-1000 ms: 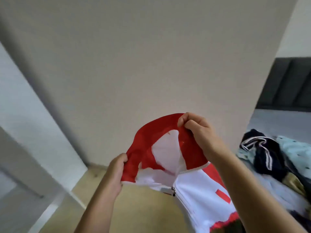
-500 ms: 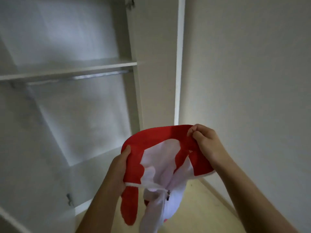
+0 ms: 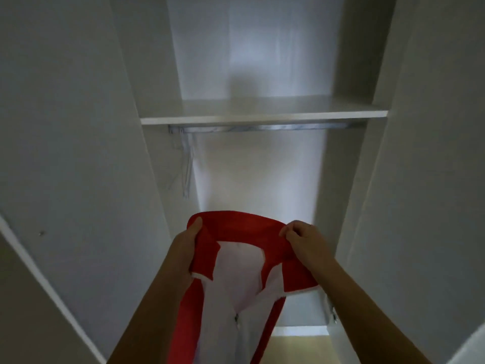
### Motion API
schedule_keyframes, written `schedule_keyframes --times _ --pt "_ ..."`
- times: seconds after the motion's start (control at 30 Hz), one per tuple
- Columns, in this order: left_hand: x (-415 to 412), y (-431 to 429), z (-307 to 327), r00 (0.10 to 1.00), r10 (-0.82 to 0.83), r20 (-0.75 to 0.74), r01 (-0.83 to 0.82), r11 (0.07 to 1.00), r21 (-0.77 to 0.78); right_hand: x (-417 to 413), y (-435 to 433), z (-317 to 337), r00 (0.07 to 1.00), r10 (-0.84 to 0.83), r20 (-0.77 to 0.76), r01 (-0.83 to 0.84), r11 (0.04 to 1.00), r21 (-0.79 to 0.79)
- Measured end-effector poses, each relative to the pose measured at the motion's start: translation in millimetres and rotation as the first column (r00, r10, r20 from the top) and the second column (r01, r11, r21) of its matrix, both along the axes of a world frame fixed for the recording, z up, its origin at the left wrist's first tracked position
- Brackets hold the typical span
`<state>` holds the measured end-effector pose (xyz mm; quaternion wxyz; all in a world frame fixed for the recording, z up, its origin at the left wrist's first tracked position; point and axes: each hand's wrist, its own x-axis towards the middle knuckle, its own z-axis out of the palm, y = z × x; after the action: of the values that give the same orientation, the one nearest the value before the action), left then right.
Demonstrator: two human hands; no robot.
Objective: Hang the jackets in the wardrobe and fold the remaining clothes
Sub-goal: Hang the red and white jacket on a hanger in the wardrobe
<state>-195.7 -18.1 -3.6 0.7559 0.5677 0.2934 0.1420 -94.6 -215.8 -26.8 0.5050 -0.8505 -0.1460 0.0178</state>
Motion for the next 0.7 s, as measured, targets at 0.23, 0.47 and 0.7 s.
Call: schedule_keyframes --times 0.23,0.47,0.7 --pt "68.8 84.8 5.8 0.989 0.141 -0.054 -0.142 0.990 -0.013 142.3 126.4 -24.3 0.941 0.312 -0.130 -0.337 0.898 -0.285" --pt "131.8 154.2 -12.4 0.973 0.158 -0.170 -0.167 0.985 -0.041 231.8 257.1 -36.4 0.933 0.310 -0.183 -0.338 0.929 -0.150" --pt "170.6 212.2 -14.5 0.971 0.183 -0.154 -0.199 0.975 -0.097 277.9 358.8 -40.7 0.861 0.287 -0.421 -0.269 0.958 0.102"
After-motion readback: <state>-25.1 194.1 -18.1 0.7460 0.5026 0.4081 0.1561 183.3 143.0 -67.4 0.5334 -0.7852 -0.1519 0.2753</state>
